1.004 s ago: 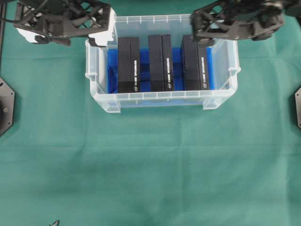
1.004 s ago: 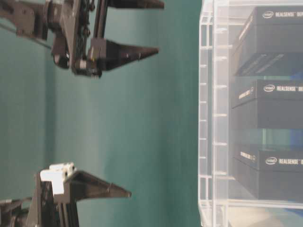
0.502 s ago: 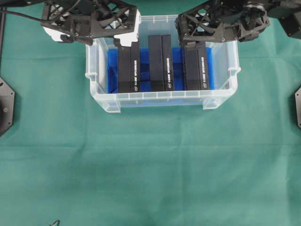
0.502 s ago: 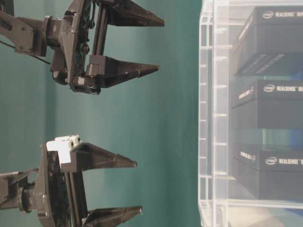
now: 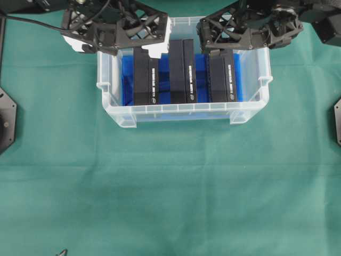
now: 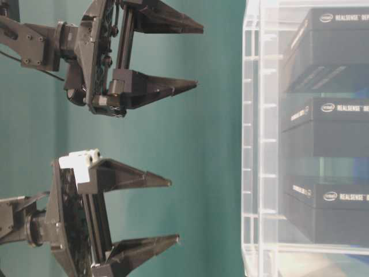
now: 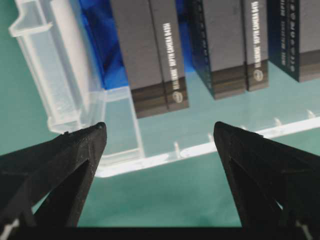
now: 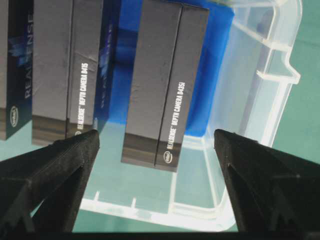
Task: Take the box out of the case with both arms.
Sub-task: 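Move both open grippers over the left and right black boxes in the case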
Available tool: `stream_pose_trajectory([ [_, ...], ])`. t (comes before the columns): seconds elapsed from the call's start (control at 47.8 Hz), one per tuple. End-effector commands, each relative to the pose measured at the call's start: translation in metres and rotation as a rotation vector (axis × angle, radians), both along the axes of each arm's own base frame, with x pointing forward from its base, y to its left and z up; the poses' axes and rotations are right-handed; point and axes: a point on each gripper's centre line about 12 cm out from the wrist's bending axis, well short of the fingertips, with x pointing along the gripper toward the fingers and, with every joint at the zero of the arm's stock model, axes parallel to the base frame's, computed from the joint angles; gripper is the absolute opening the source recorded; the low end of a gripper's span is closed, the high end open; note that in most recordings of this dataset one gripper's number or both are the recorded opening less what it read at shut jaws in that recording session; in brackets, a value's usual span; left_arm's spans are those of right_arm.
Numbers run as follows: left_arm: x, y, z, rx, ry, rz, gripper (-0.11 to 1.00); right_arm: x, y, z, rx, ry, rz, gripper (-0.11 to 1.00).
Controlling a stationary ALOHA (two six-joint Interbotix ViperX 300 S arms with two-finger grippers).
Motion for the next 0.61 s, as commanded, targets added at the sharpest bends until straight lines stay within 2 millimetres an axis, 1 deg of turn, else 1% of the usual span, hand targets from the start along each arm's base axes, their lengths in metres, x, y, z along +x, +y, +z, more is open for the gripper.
stream_pose_trajectory([
  [0.0, 0.0023, -0.0003, 0.0136, 0.013, -0.044, -0.004, 0.92, 0.0011, 0.001, 0.0126, -0.008, -0.04, 0.005, 0.94],
  [0.586, 0.0077, -0.0036, 0.0061, 0.008, -0.027, -0.008, 0.92, 0.0036, 0.0005, 0.0113, -0.01, -0.049, 0.007, 0.94],
])
